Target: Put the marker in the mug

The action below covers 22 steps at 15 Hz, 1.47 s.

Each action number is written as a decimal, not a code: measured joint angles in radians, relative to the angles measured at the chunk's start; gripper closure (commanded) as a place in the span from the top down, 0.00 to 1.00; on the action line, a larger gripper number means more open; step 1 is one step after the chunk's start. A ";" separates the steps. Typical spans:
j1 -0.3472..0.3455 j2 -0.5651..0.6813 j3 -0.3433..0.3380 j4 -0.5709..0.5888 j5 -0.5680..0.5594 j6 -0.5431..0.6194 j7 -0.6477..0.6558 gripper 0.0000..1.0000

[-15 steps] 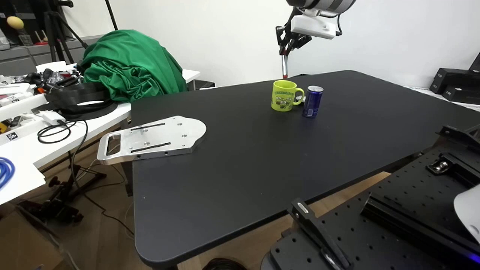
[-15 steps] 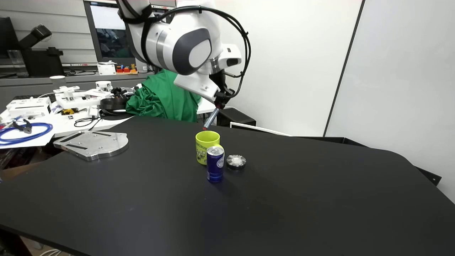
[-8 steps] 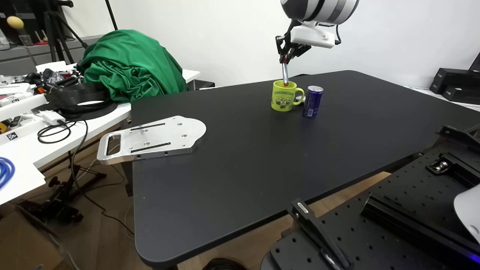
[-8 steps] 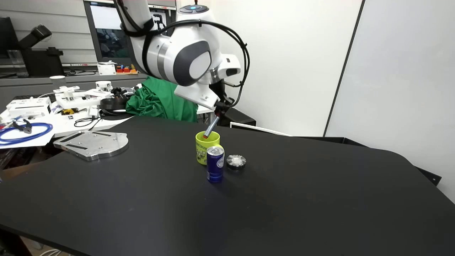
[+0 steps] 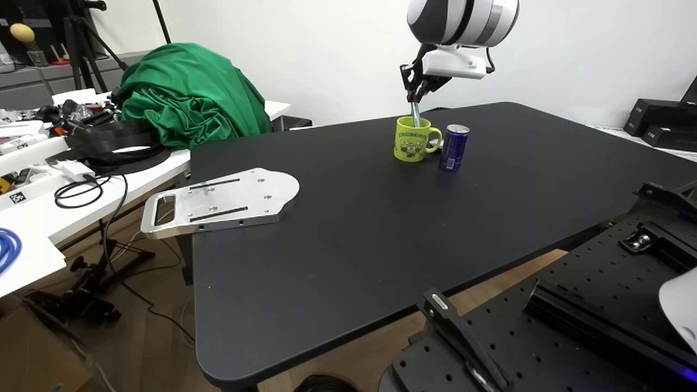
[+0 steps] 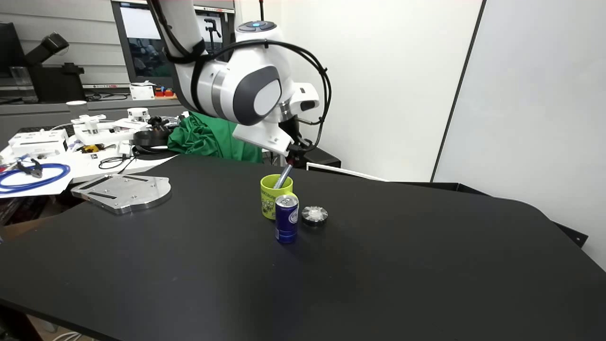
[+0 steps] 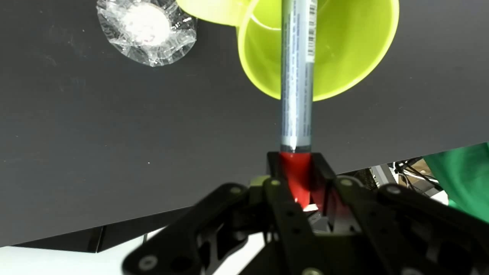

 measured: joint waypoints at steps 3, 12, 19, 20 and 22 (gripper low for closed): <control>0.019 0.003 -0.019 0.001 0.000 0.000 0.001 0.47; 0.091 0.008 -0.099 0.018 0.000 -0.007 0.004 0.99; 0.117 -0.032 -0.118 0.059 -0.060 -0.248 -0.002 1.00; 0.114 -0.048 -0.112 0.066 -0.077 -0.331 -0.005 1.00; 0.114 -0.081 -0.111 0.081 -0.114 -0.498 -0.006 1.00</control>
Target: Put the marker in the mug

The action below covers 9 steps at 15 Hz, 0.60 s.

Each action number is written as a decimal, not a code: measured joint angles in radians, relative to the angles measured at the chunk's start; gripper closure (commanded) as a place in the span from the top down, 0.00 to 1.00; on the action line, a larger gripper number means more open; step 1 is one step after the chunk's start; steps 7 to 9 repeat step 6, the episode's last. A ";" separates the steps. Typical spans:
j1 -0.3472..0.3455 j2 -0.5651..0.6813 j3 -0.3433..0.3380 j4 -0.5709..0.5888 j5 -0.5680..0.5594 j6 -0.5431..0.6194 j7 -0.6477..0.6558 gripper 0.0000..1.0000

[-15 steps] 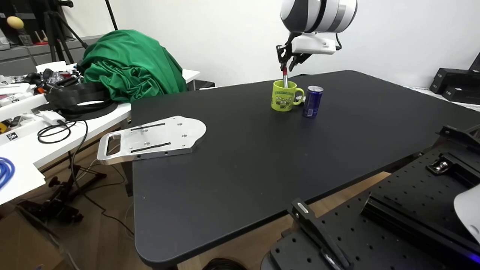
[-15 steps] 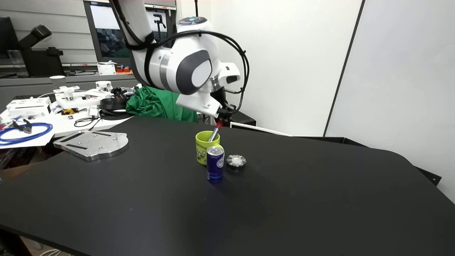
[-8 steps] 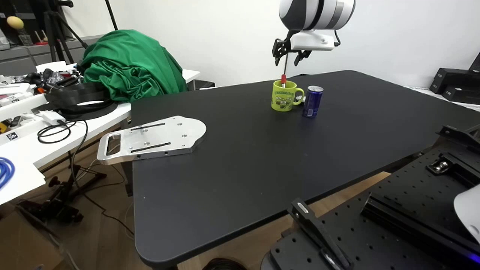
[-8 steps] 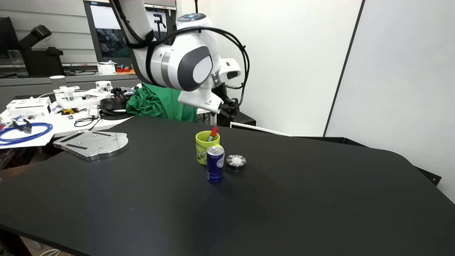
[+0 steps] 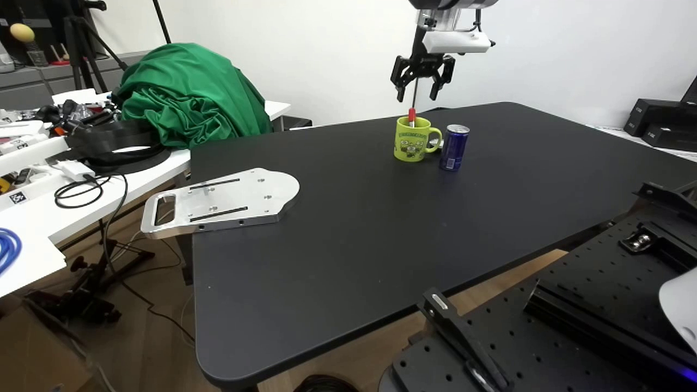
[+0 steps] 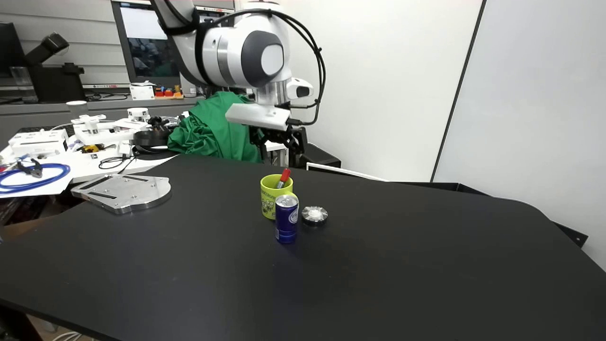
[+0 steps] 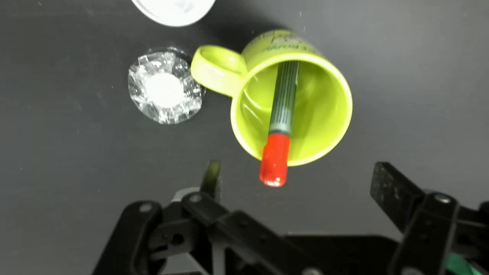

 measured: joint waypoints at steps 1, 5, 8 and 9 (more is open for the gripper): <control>0.000 -0.015 -0.001 0.010 -0.019 -0.078 0.000 1.00; 0.001 -0.084 -0.002 0.087 -0.073 -0.371 -0.013 1.00; 0.001 -0.097 -0.002 0.096 -0.078 -0.398 -0.017 1.00; 0.001 -0.097 -0.002 0.096 -0.078 -0.398 -0.017 1.00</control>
